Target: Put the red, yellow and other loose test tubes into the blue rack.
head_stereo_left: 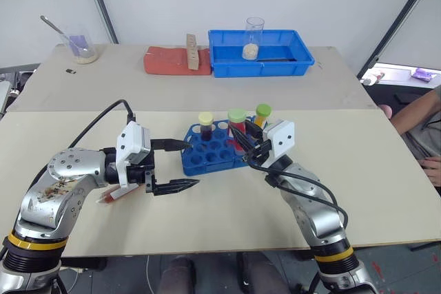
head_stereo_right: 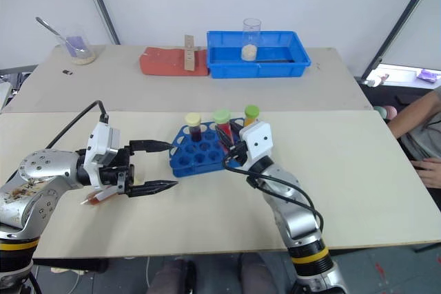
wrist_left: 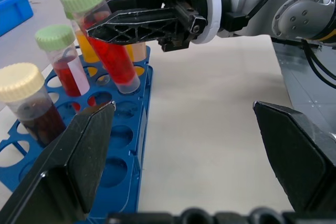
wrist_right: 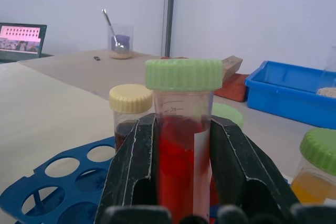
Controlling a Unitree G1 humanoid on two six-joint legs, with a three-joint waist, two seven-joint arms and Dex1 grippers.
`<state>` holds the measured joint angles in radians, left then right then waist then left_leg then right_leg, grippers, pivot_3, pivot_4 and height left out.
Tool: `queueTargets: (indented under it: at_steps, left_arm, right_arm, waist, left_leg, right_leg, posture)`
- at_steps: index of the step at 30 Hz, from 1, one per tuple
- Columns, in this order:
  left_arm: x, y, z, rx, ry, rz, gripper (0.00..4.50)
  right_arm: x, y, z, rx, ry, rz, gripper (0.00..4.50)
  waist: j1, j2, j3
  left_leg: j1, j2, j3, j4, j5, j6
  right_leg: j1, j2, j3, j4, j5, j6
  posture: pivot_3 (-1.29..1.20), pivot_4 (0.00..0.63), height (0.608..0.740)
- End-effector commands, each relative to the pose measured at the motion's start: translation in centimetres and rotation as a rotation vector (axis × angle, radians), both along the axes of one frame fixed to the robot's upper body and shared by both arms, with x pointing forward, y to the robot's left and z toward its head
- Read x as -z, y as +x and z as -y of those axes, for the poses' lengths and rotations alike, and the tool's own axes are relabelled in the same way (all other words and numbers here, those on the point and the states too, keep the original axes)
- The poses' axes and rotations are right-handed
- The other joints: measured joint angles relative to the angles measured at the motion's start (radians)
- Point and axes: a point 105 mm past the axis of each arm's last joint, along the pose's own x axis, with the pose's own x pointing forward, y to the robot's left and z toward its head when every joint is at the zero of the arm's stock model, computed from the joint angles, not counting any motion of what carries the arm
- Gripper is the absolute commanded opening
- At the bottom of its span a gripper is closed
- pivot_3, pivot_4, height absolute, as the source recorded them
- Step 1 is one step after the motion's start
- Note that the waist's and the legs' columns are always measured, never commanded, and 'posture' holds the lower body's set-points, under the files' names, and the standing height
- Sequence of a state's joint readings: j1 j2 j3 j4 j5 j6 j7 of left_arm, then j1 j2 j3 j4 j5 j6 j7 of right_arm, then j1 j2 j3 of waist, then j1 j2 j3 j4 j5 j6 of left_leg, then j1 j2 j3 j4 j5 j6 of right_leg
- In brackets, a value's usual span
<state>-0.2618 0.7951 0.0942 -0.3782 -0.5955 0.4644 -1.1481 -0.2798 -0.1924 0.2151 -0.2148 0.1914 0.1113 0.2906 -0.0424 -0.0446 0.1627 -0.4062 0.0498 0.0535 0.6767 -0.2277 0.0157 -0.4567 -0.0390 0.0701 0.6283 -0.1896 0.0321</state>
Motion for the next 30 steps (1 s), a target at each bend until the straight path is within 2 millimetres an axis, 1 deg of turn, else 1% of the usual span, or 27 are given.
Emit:
queueTargets:
  at_steps: [1,7,17,23,24,26,27,28,30]
  left_arm:
    - [-0.8,-0.3,0.4,0.027,-0.004,0.020,4.50]
    - [-1.0,-0.2,0.5,0.017,-0.019,0.013,4.50]
    - [-1.1,-0.1,0.7,-0.008,-0.025,-0.006,4.50]
    - [-1.2,0.1,0.9,-0.013,-0.028,-0.006,4.50]
    - [-1.2,0.2,1.0,-0.014,-0.029,-0.005,4.50]
    - [-1.1,0.2,1.0,-0.015,-0.030,-0.006,4.50]
    - [-1.1,0.2,1.0,-0.016,-0.030,-0.006,4.50]
    - [-1.1,0.2,0.9,-0.017,-0.030,-0.006,4.50]
    - [-1.0,0.2,0.8,-0.026,-0.026,-0.006,4.50]
  right_arm:
    - [-0.8,-0.2,0.2,0.024,0.028,0.051,0.97]
    - [-0.1,-0.3,-0.2,0.039,0.041,0.053,0.97]
    - [0.4,-0.6,0.3,0.078,0.059,0.066,0.97]
    - [1.0,-0.6,-0.1,0.077,0.071,0.056,0.97]
    - [1.0,-0.6,0.1,0.087,0.087,0.057,0.97]
    - [1.2,-0.7,0.3,0.083,0.101,0.052,1.99]
    - [1.3,-0.8,0.4,0.080,0.102,0.048,2.29]
    - [1.4,-0.8,0.4,0.078,0.101,0.046,2.73]
    - [1.7,-0.9,0.8,0.076,0.072,0.034,3.33]
  waist:
    - [0.000,0.000,0.000]
    - [-0.002,0.000,0.000]
    - [-0.001,0.000,0.000]
    - [-0.001,0.000,0.000]
    - [-0.001,0.000,0.000]
    - [-0.001,0.000,0.000]
    - [-0.001,0.000,0.000]
    - [-0.001,0.000,0.000]
    - [-0.001,0.000,0.000]
  left_leg:
    - [0.000,0.000,0.000,0.000,0.000,0.000]
    - [0.000,0.000,0.000,0.000,0.000,0.000]
    - [0.000,0.000,0.000,0.000,0.000,0.000]
    - [0.000,0.000,0.000,0.000,0.000,0.000]
    - [0.000,0.000,0.000,0.000,0.000,0.000]
    - [0.001,0.000,0.000,0.000,0.000,0.000]
    - [0.001,0.000,0.000,0.000,0.000,0.000]
    - [0.000,0.000,0.000,0.000,0.000,0.000]
    - [0.000,0.000,0.000,0.000,0.000,0.000]
  right_leg:
    - [0.000,0.000,0.000,0.000,0.000,0.000]
    - [0.000,0.000,0.000,0.000,0.000,0.000]
    - [0.000,0.000,0.000,0.001,0.000,0.000]
    - [0.000,0.000,0.000,0.001,0.000,0.000]
    - [0.000,0.000,0.000,0.001,0.000,0.000]
    - [0.000,0.000,0.000,0.001,0.000,0.000]
    - [0.000,0.000,0.000,0.001,0.000,0.000]
    - [0.000,0.000,0.000,0.001,0.000,0.000]
    - [0.000,0.000,0.000,0.000,0.000,0.000]
  posture:
    - [0.00,0.150,0.740]
    - [0.00,0.150,0.740]
    - [0.00,0.150,0.740]
    - [0.00,0.150,0.740]
    - [0.00,0.150,0.740]
    - [0.00,0.150,0.740]
    - [0.00,0.150,0.740]
    - [0.00,0.150,0.740]
    - [0.00,0.150,0.740]
